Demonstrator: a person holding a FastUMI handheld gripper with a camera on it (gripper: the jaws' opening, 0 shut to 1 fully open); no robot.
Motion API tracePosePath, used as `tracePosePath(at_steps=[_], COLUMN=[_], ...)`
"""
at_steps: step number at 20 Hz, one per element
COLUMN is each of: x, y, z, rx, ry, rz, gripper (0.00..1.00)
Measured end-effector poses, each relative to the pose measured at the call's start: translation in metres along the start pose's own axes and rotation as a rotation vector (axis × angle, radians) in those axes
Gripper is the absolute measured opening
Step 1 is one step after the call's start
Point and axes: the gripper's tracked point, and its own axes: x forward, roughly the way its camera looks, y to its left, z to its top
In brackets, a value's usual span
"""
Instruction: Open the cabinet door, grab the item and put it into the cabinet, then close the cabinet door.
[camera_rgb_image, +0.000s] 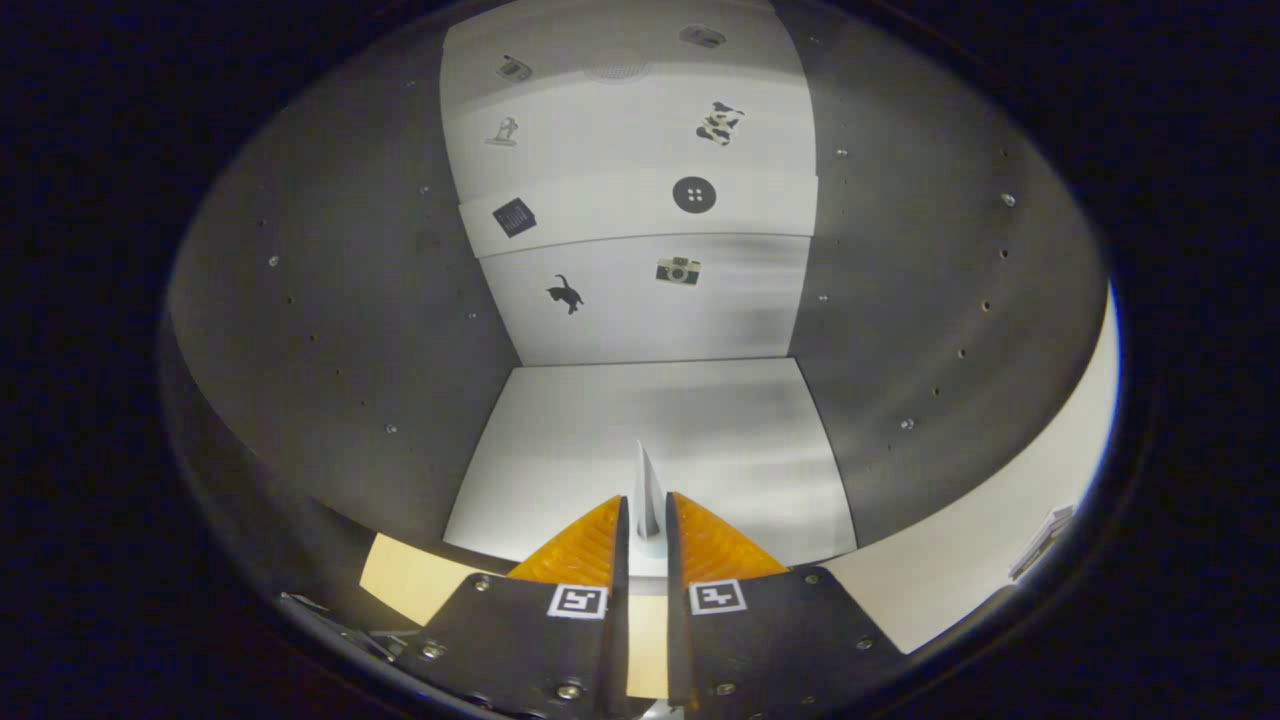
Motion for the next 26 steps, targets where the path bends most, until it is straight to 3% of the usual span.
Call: tracePosePath(at_steps=[6,14,26], x=[-0.017,-0.116,-0.278], y=[0.005,0.009,-0.031], z=[0.019,0.028,-0.04], rx=[-0.038,-0.063,-0.037], ry=[-0.163,-0.465,-0.695], rz=[0.0,-0.039,-0.187], gripper=[0.16,0.15,0.15])
